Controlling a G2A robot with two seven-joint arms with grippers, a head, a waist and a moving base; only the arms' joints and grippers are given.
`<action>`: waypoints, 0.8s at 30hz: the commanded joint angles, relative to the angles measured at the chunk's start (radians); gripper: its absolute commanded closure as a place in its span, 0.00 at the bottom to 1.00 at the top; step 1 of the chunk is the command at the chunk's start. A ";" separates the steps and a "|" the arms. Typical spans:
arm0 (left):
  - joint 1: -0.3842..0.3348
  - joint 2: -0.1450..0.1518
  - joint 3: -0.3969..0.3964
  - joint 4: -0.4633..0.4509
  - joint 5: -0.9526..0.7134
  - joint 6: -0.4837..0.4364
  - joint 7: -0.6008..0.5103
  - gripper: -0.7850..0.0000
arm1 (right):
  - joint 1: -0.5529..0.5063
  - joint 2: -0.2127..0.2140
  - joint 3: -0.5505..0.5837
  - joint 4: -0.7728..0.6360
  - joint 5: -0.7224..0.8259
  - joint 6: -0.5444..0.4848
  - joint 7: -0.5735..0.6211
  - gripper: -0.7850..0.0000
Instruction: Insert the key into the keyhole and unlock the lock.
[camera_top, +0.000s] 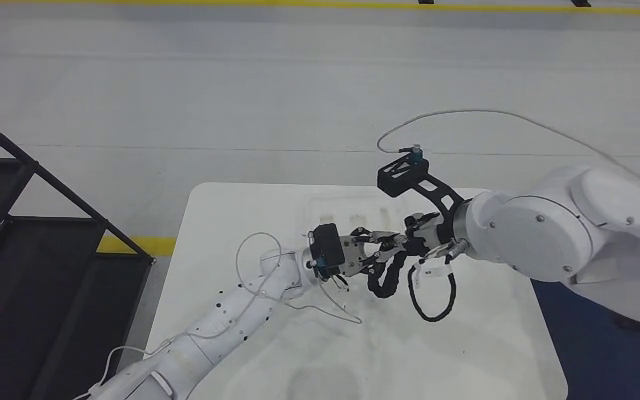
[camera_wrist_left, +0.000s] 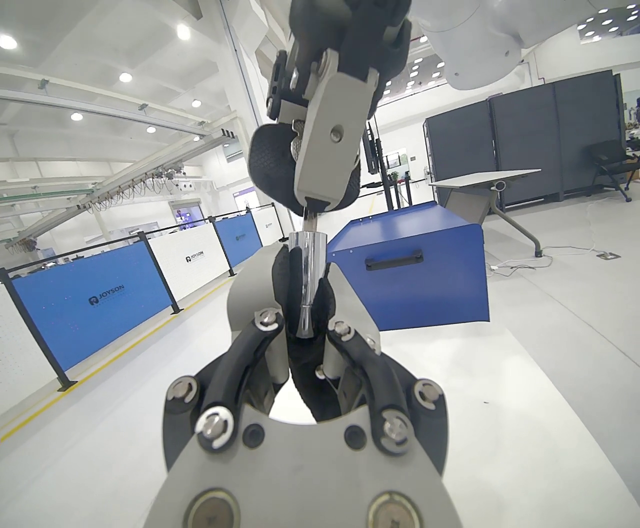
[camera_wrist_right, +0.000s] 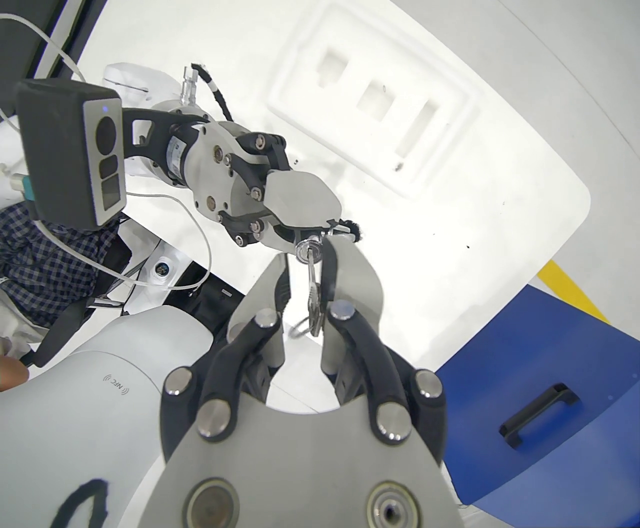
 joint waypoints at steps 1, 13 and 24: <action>-0.002 -0.002 -0.002 0.007 -0.018 -0.030 -0.003 1.00 | 0.000 -0.002 0.009 -0.001 -0.001 0.000 -0.009 0.00; -0.050 -0.010 -0.018 0.050 -0.193 -0.349 -0.145 1.00 | -0.092 0.039 0.064 -0.005 -0.154 -0.297 -0.142 0.00; -0.070 0.003 -0.070 0.041 -0.410 -0.505 -0.406 1.00 | -0.316 0.150 0.224 0.007 -0.132 -0.727 -0.388 0.00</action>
